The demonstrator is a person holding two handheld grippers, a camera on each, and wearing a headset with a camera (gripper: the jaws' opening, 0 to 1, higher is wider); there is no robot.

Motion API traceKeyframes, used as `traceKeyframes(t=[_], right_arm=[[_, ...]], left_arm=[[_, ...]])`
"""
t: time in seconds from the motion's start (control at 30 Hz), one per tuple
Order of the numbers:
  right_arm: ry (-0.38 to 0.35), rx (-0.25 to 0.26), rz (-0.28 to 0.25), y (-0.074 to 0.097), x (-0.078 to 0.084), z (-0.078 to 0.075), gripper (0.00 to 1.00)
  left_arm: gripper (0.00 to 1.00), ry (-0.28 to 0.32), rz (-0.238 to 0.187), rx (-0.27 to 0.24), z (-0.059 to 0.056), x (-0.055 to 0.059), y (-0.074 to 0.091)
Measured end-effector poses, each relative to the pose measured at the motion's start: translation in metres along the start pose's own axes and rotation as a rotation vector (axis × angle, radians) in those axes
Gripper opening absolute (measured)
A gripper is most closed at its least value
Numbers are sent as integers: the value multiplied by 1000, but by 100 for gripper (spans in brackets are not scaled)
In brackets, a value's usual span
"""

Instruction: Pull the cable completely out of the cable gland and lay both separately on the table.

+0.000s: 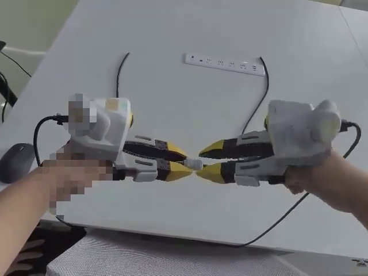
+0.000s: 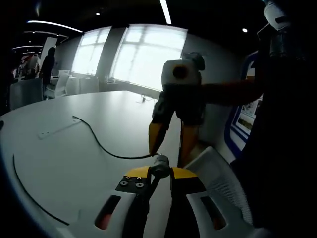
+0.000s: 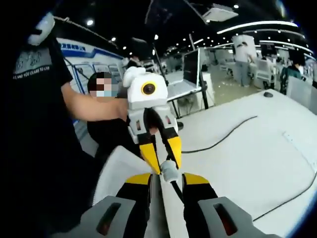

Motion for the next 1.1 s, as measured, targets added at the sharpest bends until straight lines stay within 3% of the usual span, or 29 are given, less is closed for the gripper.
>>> traceKeyframes(t=[0.07, 0.13, 0.23, 0.37, 0.5, 0.67, 1.1], right_arm=[[-79, -45, -3, 2, 3, -7, 22], [-100, -45, -47, 4, 1, -17, 20], [-232, -170, -121, 5, -4, -13, 21], [-339, -280, -146, 4, -5, -7, 19], [-366, -268, -114, -2, 1, -14, 19], [-473, -352, -97, -4, 2, -7, 17], [-580, -416, -73, -5, 3, -6, 10]], left_arm=[[15, -16, -4, 1, 0, 0, 0], [15, -17, -4, 5, 0, -1, 0], [15, -30, -9, 7, -1, -3, 1], [15, -32, -11, 14, -3, -6, 1], [15, -42, -17, 18, -4, -9, 2], [15, -55, -12, 19, -5, -8, 1], [15, -99, -13, 32, -8, -11, 1]])
Point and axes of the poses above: the centre of the closed fingertips' face, and the gripper's own axes: y roughly backward along the fingers, z roughly to its left, x roughly out of its underside, the point moved 4 cm from there along y, roughly backward along the fingers, and after that the axes turned 7 degrees about -x, right-handed, at the moved point
